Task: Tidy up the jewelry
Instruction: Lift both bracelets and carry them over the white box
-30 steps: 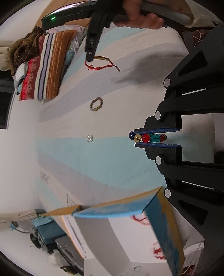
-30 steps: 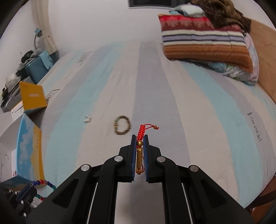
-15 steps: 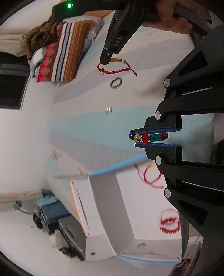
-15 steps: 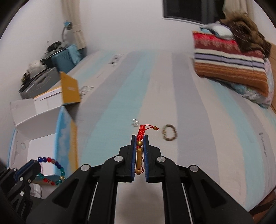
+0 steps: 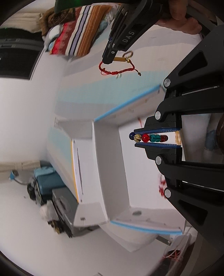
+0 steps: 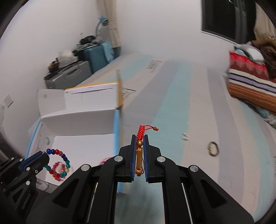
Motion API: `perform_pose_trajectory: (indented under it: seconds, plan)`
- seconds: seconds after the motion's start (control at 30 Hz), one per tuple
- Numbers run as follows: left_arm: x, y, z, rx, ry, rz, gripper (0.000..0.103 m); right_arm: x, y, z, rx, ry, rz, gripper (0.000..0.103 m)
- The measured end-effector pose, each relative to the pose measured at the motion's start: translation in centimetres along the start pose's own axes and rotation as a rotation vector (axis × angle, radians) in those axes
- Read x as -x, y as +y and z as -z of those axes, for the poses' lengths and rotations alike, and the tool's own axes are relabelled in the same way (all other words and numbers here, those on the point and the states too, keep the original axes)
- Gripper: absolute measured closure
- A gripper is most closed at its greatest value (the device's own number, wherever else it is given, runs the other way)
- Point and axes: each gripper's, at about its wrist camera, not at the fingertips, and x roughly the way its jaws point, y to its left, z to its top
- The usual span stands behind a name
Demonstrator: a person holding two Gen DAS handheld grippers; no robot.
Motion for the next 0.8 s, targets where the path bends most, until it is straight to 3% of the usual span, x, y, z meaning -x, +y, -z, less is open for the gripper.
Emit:
perform_pose_trajectory:
  seconds: [0.4, 0.8]
  plan:
    - [-1.4, 6.7, 1.4, 0.081, 0.036, -0.088, 0.094, -3.8, 8.4, 0.9, 0.093, 0.051, -0.085, 0.096]
    - [-5.5, 9.4, 2.8, 0.106, 0.108, -0.122, 0.094, -8.3, 10.4, 2.9, 0.115, 0.163, -0.081, 0.096]
